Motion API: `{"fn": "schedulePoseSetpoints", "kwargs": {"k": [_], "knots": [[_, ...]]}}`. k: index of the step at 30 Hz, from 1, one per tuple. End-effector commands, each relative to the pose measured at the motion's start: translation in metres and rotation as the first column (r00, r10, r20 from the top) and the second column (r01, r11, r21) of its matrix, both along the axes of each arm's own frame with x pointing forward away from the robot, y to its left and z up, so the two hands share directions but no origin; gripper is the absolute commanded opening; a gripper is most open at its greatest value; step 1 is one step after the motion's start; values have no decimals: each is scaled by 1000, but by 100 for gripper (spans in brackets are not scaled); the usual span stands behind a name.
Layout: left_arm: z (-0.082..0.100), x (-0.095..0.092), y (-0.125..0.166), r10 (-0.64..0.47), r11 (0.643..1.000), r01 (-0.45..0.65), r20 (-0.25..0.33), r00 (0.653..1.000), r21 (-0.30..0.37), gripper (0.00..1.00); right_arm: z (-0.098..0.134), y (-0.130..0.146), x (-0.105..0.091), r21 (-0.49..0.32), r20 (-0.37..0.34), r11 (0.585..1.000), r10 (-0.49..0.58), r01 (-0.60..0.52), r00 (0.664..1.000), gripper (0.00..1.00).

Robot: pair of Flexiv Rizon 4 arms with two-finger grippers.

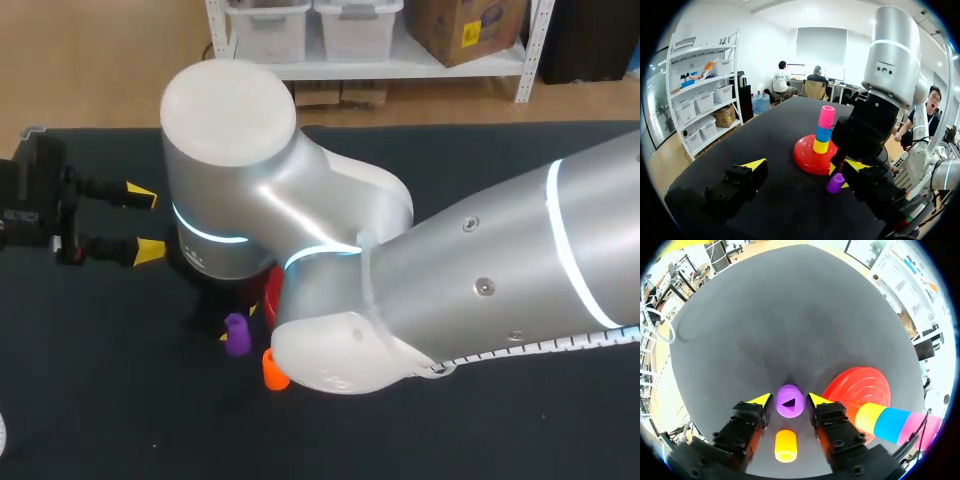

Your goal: Pick up and stack the cylinders on the red base in this order: pink,purple,orange,green

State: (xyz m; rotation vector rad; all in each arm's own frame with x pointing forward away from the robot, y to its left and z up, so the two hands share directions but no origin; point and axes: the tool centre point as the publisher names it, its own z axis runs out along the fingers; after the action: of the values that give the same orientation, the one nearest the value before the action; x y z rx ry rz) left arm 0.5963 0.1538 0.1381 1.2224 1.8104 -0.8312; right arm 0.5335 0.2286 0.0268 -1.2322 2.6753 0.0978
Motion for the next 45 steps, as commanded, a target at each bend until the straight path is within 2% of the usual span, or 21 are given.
{"fn": "schedulePoseSetpoints", "kwargs": {"k": [1,9,11,14,15,16,23,27,36,40,45], "knots": [[-1,0,0,2,1000,-2,3,1000,-2,100,0,-1,-1,2,4,1000,-2,2,1000,41],[-1,0,0,2,1000,-2,3,1000,-2,100,1,-2,0,2,7,1000,-1,1,1000,40],[-1,0,0,2,1000,-2,3,1000,-2,100,1,-2,0,3,7,1000,-1,1,1000,36],[-1,0,0,2,1000,-2,3,1000,-2,100,1,-2,0,2,5,1000,-2,2,1000,24],[-1,0,0,2,1000,-2,3,1000,-2,100,1,-2,0,2,5,1000,-1,1,1000,7],[-1,0,0,2,1000,-2,3,1000,-2,100,2,-2,0,2,4,1000,0,0,1000,0],[-1,0,0,2,1000,-2,3,1000,-2,100,10,-6,0,-13,8,1000,5,-5,1000,0],[-1,0,0,2,1000,-2,3,1000,-2,100,28,-8,2,-36,38,999,21,-20,999,0],[-1,0,0,2,1000,-2,3,1000,-2,100,100,-22,8,-26,138,999,33,-30,990,0],[-1,0,0,2,1000,-2,3,1000,-2,100,123,-31,12,-41,159,999,21,-15,987,0],[-1,0,0,2,1000,-2,3,1000,-2,100,147,-47,24,-45,150,998,-35,42,988,0]]}}
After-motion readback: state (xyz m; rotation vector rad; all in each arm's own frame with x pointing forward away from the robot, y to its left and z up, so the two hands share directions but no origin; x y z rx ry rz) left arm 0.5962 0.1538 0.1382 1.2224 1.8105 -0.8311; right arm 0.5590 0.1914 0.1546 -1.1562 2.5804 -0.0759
